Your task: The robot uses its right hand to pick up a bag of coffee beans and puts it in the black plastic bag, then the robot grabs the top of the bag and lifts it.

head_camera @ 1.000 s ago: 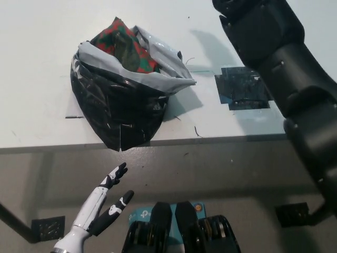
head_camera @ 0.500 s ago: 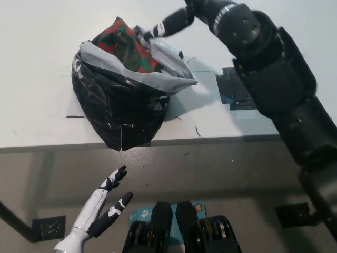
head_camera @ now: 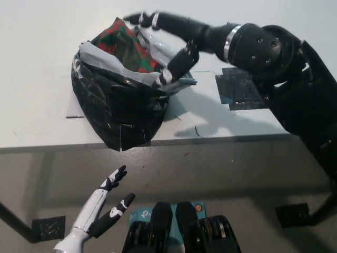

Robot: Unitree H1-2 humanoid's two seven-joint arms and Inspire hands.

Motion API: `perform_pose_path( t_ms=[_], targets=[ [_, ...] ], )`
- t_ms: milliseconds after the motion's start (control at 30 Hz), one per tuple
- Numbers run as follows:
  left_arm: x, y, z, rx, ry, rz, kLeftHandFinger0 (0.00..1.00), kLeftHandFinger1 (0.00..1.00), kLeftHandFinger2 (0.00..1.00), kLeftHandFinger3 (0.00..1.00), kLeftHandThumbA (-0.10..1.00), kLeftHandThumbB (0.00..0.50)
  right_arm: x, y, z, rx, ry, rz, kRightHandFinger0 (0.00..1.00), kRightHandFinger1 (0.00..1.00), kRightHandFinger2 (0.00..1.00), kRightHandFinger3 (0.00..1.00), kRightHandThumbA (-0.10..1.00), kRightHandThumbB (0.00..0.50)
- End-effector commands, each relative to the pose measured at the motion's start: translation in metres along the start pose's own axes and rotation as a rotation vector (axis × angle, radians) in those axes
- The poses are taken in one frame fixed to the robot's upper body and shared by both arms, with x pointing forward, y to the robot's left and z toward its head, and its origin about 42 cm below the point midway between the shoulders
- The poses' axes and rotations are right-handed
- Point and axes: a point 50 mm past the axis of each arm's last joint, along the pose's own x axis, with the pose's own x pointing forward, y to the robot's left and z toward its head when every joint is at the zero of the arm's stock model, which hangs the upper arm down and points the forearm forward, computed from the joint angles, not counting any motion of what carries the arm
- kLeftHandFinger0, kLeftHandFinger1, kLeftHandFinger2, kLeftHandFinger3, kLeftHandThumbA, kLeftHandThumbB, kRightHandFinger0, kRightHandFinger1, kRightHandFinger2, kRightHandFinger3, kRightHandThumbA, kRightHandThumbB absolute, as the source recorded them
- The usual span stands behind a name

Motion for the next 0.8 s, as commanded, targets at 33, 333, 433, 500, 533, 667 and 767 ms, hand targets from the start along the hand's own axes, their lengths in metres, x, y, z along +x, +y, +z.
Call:
perform_pose_path(
  t_ms=[33,333,433,500,533,667,767],
  targets=[
    [0.0,0.005,0.004,-0.001,-0.026,-0.005,1.0,1.0,1.0,1.0,0.84,0.236,-0.001,0.006,0.008,-0.019,0.019,0.121,1.0,1.0,1.0,1.0,1.0,0.459],
    [-0.003,0.003,0.003,-0.009,-0.03,0.002,1.0,1.0,1.0,1.0,0.83,0.235,0.02,0.021,-0.012,-0.147,0.077,0.117,1.0,1.0,1.0,1.0,1.0,0.467],
    [-0.003,0.002,0.003,-0.013,-0.026,0.004,1.0,1.0,1.0,1.0,0.84,0.24,0.026,0.017,-0.019,-0.142,0.103,0.101,1.0,1.0,1.0,1.0,1.0,0.457],
    [-0.003,0.002,0.003,-0.013,-0.025,0.005,1.0,1.0,1.0,1.0,0.84,0.242,0.027,0.014,-0.021,-0.162,0.114,0.082,1.0,1.0,1.0,1.0,1.0,0.456],
    [-0.004,0.002,0.003,-0.015,-0.023,0.006,1.0,1.0,1.0,1.0,0.84,0.244,0.028,0.012,-0.022,-0.174,0.118,0.063,1.0,1.0,1.0,1.0,1.0,0.456],
    [-0.005,0.0,0.001,-0.024,-0.027,0.005,1.0,1.0,1.0,1.0,0.83,0.235,0.03,0.006,-0.023,-0.207,0.125,0.009,1.0,1.0,1.0,1.0,1.0,0.458],
    [-0.007,0.0,0.0,-0.02,-0.02,0.005,1.0,1.0,1.0,1.0,0.83,0.239,0.032,0.002,-0.02,-0.227,0.128,-0.008,1.0,1.0,1.0,1.0,1.0,0.47]
  ],
)
